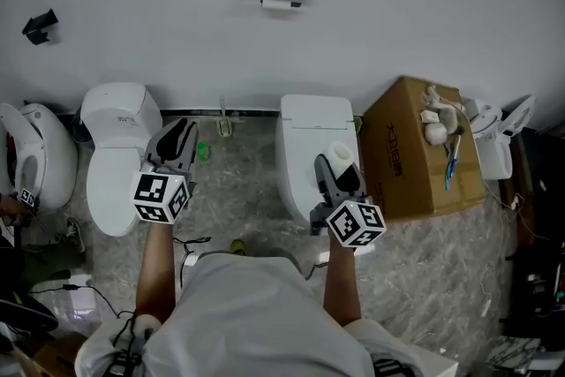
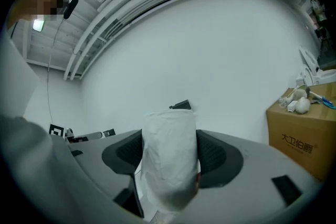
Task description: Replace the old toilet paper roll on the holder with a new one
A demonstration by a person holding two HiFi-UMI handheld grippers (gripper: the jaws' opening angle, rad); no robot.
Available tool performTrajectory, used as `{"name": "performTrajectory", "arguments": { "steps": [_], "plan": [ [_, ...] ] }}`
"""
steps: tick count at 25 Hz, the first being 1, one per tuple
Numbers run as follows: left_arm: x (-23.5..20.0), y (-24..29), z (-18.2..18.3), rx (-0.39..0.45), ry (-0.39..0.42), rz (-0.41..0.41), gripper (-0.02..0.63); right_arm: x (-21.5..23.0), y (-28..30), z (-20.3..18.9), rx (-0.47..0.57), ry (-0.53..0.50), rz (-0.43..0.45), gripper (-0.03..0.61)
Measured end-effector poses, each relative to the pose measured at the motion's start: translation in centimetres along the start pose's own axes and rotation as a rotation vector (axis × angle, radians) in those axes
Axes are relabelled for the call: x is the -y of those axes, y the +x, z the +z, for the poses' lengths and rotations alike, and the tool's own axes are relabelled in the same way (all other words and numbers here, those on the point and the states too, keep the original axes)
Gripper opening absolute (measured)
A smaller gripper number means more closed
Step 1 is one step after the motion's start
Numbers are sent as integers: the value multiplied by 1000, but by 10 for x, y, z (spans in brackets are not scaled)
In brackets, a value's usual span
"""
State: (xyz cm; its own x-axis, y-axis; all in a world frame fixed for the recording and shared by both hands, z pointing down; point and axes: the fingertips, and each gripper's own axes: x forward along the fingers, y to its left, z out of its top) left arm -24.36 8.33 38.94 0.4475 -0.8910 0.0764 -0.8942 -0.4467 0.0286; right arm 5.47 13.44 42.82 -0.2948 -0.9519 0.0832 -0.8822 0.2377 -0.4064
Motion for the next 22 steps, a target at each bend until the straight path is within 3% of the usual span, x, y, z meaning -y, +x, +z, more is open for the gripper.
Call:
{"name": "performTrajectory", "arguments": {
  "steps": [12, 22],
  "plan": [
    [-9, 63, 0, 3, 11, -22, 72, 29, 48, 12, 8, 2, 0, 302],
    [-30, 162, 12, -15, 63, -5, 72, 82, 149, 38, 23, 39, 31, 301]
  ]
}}
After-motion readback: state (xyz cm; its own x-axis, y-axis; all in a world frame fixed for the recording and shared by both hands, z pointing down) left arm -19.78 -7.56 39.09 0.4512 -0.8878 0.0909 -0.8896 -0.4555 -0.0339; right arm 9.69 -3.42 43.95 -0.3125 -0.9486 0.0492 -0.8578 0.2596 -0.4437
